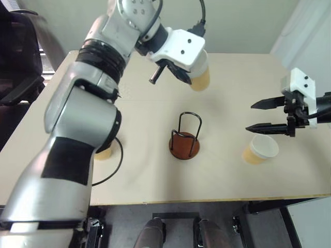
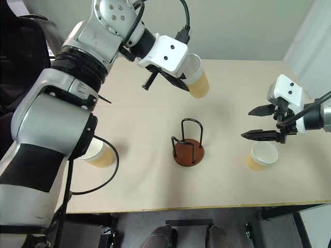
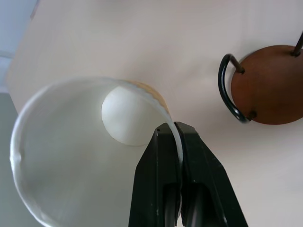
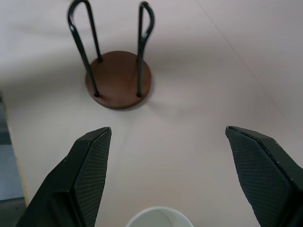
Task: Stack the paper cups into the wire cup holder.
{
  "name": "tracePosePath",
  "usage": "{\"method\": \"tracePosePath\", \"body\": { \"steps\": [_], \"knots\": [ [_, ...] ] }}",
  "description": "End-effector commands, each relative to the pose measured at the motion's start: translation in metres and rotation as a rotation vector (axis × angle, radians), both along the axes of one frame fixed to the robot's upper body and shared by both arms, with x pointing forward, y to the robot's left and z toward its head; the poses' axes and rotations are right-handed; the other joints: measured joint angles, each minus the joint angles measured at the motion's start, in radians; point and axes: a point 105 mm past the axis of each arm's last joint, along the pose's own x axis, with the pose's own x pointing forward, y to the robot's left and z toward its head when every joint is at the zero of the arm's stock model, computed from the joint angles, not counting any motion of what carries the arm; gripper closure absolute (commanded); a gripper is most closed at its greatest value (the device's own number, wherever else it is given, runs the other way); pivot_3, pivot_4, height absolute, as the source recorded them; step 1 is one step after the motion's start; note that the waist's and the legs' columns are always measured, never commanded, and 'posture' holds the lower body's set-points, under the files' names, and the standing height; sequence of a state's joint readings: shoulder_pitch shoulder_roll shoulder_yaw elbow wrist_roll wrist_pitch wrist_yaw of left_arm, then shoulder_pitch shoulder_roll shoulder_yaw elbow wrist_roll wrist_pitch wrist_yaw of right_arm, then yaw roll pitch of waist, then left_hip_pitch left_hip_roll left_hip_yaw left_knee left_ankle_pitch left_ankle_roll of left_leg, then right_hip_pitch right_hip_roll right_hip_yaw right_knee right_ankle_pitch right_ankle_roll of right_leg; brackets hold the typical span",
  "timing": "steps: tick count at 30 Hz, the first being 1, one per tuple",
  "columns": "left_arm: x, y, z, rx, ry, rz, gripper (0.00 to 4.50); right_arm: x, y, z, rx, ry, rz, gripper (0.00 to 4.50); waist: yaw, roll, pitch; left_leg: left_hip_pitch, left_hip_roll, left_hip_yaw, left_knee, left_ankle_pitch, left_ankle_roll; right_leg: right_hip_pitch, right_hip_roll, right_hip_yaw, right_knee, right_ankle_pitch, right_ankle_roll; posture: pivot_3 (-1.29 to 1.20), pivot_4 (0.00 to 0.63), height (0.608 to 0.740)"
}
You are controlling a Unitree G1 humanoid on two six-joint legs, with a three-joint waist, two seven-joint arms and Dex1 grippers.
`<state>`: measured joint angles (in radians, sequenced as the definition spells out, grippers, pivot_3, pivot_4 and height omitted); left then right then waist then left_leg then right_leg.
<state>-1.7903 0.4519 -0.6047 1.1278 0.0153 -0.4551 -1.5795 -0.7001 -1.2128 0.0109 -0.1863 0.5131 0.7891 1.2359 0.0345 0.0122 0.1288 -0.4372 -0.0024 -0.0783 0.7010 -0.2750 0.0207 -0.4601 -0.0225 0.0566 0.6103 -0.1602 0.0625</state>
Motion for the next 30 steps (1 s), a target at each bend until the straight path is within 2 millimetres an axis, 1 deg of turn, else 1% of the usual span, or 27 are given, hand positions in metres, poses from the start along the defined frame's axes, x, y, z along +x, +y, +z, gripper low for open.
{"method": "tracePosePath", "body": {
  "steps": [1, 7, 10, 12, 16, 20, 24, 30],
  "knots": [
    [-0.017, -0.001, 0.008, 0.029, 0.013, -0.062, 4.48, 0.0, -0.006, 0.016, -0.02, -0.064, -0.006, 0.57, -0.002, 0.001, 0.0, 0.0, 0.001, 0.001, 0.001, 0.0, 0.0, 0.0, -0.001, 0.002, 0.0, 0.0, 0.001, 0.0, 0.15, 0.74],
    [-0.036, 0.004, -0.002, 0.071, 0.116, -0.098, 4.48, 0.002, -0.005, 0.017, -0.031, -0.066, 0.012, 0.57, -0.002, 0.003, 0.0, 0.002, 0.001, 0.004, 0.005, -0.001, 0.002, 0.001, -0.002, 0.004, 0.001, 0.002, 0.003, 0.0, 0.15, 0.74],
    [-0.045, 0.006, -0.01, 0.088, 0.176, -0.117, 4.48, 0.002, -0.005, 0.018, -0.034, -0.064, 0.016, 0.57, -0.001, 0.004, 0.0, 0.002, 0.001, 0.005, 0.009, -0.002, 0.004, 0.002, -0.001, 0.003, 0.001, 0.002, 0.003, 0.0, 0.15, 0.74],
    [-0.045, 0.008, -0.015, 0.119, 0.172, -0.122, 4.48, 0.002, -0.004, 0.018, -0.034, -0.064, 0.018, 0.57, -0.001, 0.004, 0.0, 0.002, 0.001, 0.005, 0.01, -0.002, 0.004, 0.003, -0.002, 0.004, 0.001, 0.003, 0.003, 0.0, 0.15, 0.74],
    [-0.037, 0.01, -0.027, 0.184, 0.131, -0.133, 4.48, -0.001, -0.004, 0.018, -0.03, -0.06, 0.019, 0.57, -0.002, 0.005, 0.0, 0.002, 0.0, 0.005, 0.014, -0.002, 0.004, 0.006, 0.0, 0.003, 0.001, 0.004, 0.004, 0.0, 0.15, 0.74],
    [-0.033, 0.006, -0.032, 0.204, 0.108, -0.149, 4.48, -0.003, -0.004, 0.018, -0.028, -0.047, 0.015, 0.57, -0.002, 0.006, 0.0, 0.002, -0.001, 0.005, 0.016, -0.003, 0.005, 0.007, -0.002, 0.003, 0.001, 0.005, 0.005, 0.0, 0.15, 0.74],
    [-0.036, 0.003, -0.036, 0.199, 0.131, -0.173, 4.48, -0.004, -0.005, 0.018, -0.032, -0.041, 0.013, 0.57, -0.004, 0.006, 0.0, 0.002, -0.001, 0.006, 0.016, -0.002, 0.005, 0.007, -0.001, 0.003, 0.001, 0.005, 0.005, 0.0, 0.15, 0.74],
    [-0.042, 0.002, -0.041, 0.205, 0.156, -0.193, 4.48, -0.006, -0.006, 0.019, -0.034, -0.038, 0.01, 0.57, -0.003, 0.006, 0.0, 0.002, 0.0, 0.006, 0.016, -0.001, 0.002, 0.007, 0.0, 0.003, 0.0, 0.004, 0.005, 0.0, 0.15, 0.74]
  ]
}}
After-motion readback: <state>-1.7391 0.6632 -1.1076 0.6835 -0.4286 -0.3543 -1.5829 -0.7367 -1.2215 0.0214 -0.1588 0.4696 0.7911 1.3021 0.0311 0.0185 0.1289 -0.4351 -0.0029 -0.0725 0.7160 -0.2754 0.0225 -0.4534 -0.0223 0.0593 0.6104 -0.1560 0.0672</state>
